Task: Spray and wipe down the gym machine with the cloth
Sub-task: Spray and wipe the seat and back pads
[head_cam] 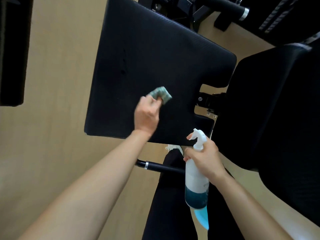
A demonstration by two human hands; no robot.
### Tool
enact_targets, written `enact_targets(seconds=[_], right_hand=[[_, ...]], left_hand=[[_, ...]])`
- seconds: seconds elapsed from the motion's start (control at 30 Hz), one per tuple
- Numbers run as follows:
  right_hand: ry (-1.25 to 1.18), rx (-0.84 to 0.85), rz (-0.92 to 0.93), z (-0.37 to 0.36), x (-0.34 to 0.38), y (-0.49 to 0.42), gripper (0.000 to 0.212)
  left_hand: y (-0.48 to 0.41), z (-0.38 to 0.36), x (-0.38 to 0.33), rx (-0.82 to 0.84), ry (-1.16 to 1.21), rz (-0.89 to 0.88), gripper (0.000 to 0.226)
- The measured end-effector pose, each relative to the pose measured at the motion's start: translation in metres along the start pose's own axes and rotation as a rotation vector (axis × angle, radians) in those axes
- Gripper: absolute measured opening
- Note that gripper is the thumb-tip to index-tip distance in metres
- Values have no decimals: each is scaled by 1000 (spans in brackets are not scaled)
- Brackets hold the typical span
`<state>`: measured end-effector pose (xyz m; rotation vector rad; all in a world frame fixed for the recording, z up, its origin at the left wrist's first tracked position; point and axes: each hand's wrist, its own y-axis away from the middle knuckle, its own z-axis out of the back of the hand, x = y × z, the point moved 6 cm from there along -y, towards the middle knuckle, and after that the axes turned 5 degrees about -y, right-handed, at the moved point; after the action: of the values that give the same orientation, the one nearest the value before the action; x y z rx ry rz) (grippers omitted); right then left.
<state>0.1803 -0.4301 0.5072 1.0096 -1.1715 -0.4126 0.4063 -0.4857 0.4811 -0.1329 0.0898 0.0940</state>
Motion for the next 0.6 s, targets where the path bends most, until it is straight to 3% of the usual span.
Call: enact_targets(seconds=[0.13,0.3,0.47,0.6], right_hand=[[-14,-10,-4,0,-9,5,32],[-24,-51,-16,-6,-28,11,36],[-48,-92,-35,-24,-37,21,33],[-91,-107,-7,-44,-38,31,33]], left_hand=[[70,-27,-59,219,84,-187,18],[59,-14,-39,188,43,-378,16],[35,37,64,-55,-208,-50,16],[43,49,103,-106,-82,239,14]])
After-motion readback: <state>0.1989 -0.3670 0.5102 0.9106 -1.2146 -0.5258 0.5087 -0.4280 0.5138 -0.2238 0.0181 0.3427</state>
